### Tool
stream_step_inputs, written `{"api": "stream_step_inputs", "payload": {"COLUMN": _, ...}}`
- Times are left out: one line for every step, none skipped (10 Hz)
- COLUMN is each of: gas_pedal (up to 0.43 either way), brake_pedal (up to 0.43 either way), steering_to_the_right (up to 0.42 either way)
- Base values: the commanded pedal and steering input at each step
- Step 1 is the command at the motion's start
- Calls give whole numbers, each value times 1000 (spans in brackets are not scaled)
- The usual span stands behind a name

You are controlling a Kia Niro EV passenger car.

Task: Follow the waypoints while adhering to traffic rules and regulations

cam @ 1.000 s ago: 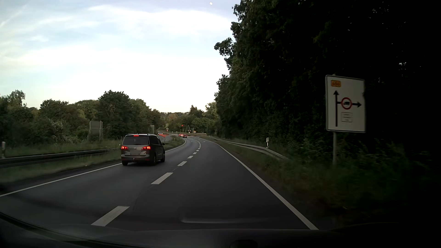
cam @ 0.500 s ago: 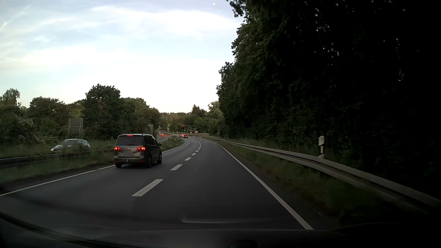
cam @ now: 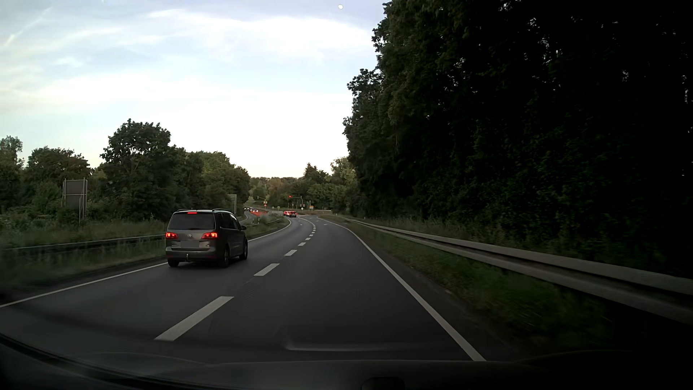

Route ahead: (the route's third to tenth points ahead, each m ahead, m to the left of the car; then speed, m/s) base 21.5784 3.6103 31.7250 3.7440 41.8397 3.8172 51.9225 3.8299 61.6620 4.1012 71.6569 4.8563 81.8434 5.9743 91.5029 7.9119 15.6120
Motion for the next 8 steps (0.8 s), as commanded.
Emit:
{"api": "stream_step_inputs", "payload": {"gas_pedal": 0, "brake_pedal": 116, "steering_to_the_right": -9}}
{"api": "stream_step_inputs", "payload": {"gas_pedal": 0, "brake_pedal": 110, "steering_to_the_right": -10}}
{"api": "stream_step_inputs", "payload": {"gas_pedal": 0, "brake_pedal": 110, "steering_to_the_right": -10}}
{"api": "stream_step_inputs", "payload": {"gas_pedal": 0, "brake_pedal": 110, "steering_to_the_right": -9}}
{"api": "stream_step_inputs", "payload": {"gas_pedal": 0, "brake_pedal": 116, "steering_to_the_right": -9}}
{"api": "stream_step_inputs", "payload": {"gas_pedal": 0, "brake_pedal": 116, "steering_to_the_right": -9}}
{"api": "stream_step_inputs", "payload": {"gas_pedal": 0, "brake_pedal": 116, "steering_to_the_right": -8}}
{"api": "stream_step_inputs", "payload": {"gas_pedal": 0, "brake_pedal": 122, "steering_to_the_right": -6}}
